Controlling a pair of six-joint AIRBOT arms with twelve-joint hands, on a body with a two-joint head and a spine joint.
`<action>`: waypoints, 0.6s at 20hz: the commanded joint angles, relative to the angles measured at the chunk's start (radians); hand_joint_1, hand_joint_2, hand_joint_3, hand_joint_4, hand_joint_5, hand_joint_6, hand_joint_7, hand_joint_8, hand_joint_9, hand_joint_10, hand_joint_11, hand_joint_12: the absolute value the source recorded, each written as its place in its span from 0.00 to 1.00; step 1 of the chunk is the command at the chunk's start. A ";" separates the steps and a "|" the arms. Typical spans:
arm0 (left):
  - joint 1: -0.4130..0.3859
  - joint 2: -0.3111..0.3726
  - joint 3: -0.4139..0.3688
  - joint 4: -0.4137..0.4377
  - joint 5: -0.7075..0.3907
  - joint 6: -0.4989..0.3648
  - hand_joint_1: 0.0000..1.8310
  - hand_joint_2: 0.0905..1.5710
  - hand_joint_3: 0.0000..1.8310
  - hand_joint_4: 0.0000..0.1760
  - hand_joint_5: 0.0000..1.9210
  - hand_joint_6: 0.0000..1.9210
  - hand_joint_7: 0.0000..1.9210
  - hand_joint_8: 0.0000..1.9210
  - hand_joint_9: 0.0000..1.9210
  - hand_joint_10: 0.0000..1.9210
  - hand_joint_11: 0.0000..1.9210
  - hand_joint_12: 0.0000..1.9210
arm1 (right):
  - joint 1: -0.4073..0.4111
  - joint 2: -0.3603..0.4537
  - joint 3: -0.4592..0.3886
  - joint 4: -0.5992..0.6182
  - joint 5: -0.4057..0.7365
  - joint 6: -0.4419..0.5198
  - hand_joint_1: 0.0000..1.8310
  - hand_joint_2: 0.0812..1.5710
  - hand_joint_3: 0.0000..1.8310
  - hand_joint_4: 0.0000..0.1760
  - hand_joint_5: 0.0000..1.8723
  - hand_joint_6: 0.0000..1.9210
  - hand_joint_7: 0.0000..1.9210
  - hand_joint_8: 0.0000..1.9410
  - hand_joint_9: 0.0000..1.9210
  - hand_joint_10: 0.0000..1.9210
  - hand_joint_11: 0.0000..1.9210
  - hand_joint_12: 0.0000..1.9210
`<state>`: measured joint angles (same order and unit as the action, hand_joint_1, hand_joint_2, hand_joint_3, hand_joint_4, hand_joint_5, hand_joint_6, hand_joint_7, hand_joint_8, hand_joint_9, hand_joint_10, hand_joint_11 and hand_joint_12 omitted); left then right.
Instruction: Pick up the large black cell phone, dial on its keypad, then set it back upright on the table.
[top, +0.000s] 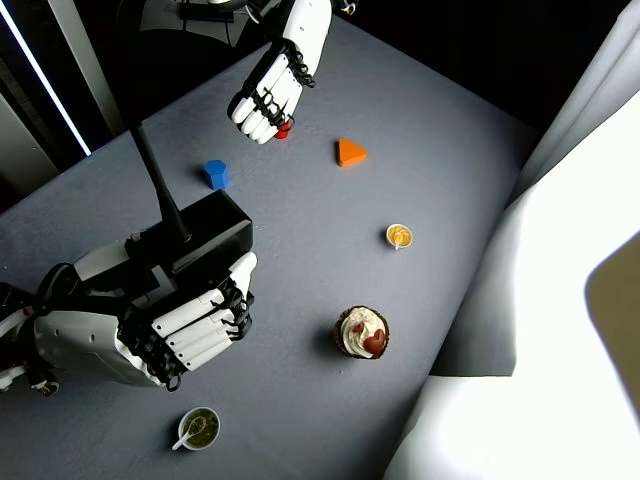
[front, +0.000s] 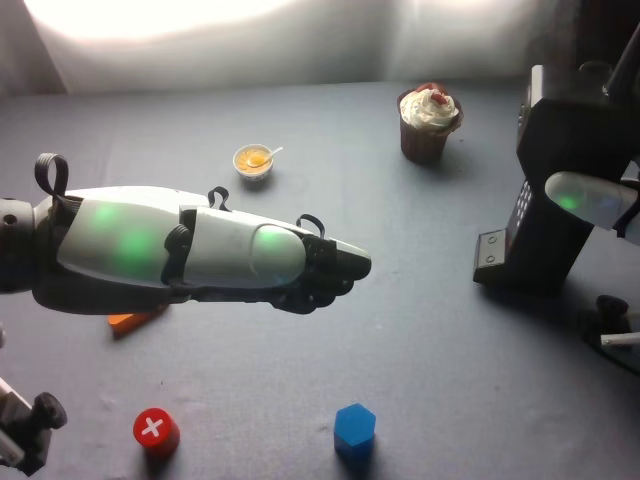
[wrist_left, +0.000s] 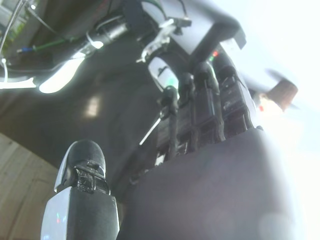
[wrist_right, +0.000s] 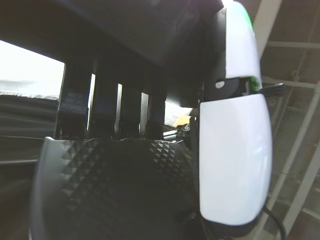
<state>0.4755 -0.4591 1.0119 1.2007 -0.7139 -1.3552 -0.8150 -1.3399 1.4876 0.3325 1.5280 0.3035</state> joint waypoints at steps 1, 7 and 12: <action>-0.027 0.001 -0.003 -0.063 -0.067 -0.004 0.09 0.71 0.00 0.21 0.12 0.00 0.10 0.00 0.08 0.00 0.00 0.19 | 0.000 0.010 0.009 0.012 0.142 0.023 0.75 0.70 0.00 0.00 0.55 0.37 0.47 0.59 0.47 0.67 0.50 0.57; -0.021 0.000 -0.017 -0.065 -0.067 -0.004 0.06 0.71 0.00 0.22 0.12 0.00 0.10 0.00 0.09 0.00 0.00 0.20 | 0.000 0.009 0.017 0.012 0.143 0.023 0.75 0.69 0.00 0.00 0.55 0.37 0.49 0.55 0.48 0.67 0.50 0.57; -0.007 0.000 -0.021 -0.065 -0.067 -0.003 0.04 0.72 0.00 0.24 0.11 0.00 0.10 0.00 0.08 0.00 0.00 0.16 | -0.012 0.005 0.021 0.012 0.153 0.023 0.75 0.69 0.00 0.00 0.55 0.38 0.50 0.51 0.48 0.66 0.50 0.56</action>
<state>0.4843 -0.4591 0.9993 1.1969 -0.7101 -1.3548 -0.8284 -1.3430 1.5021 0.3347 1.5368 0.3031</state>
